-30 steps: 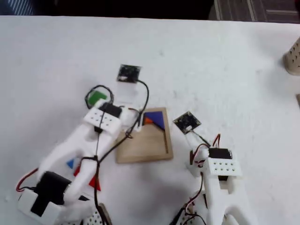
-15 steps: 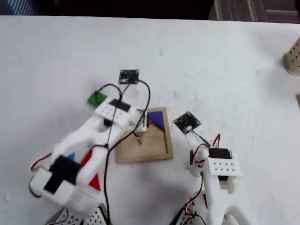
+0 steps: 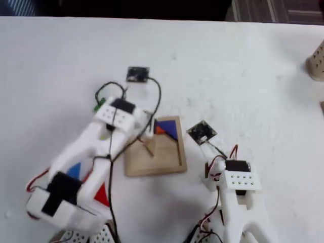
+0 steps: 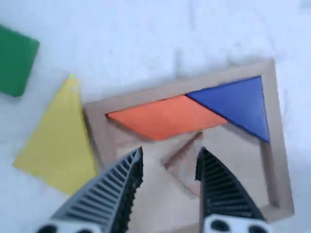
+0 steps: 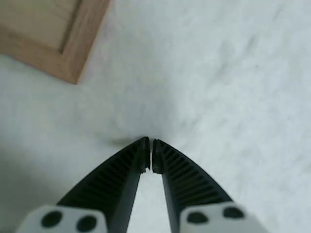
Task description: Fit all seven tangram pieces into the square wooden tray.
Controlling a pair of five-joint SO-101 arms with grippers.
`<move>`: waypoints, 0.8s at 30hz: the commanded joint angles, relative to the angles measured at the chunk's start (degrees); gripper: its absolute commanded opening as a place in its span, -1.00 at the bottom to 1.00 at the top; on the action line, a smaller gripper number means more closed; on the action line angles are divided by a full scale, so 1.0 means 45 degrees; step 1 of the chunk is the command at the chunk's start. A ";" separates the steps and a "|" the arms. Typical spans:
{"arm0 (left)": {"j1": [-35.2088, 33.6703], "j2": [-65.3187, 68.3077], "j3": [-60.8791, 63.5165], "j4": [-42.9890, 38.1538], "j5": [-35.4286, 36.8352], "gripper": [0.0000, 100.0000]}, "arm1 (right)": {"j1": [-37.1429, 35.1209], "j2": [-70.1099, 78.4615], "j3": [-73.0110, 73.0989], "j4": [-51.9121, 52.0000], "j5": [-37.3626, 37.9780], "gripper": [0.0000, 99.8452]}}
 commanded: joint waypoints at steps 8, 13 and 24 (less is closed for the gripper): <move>0.2295 -0.3194 0.2696 0.0000 -0.4884 -0.92 | -0.0127 -0.0459 -0.0078 -0.0147 0.0117 -0.96; 0.1651 -0.2471 0.2598 0.0293 -0.4943 -0.95 | -0.0127 -0.0459 -0.0078 -0.0147 0.0117 -0.96; 0.2999 0.1358 0.0586 0.0391 -0.4884 -0.95 | -0.0127 -0.0459 -0.0078 -0.0127 0.0137 -0.96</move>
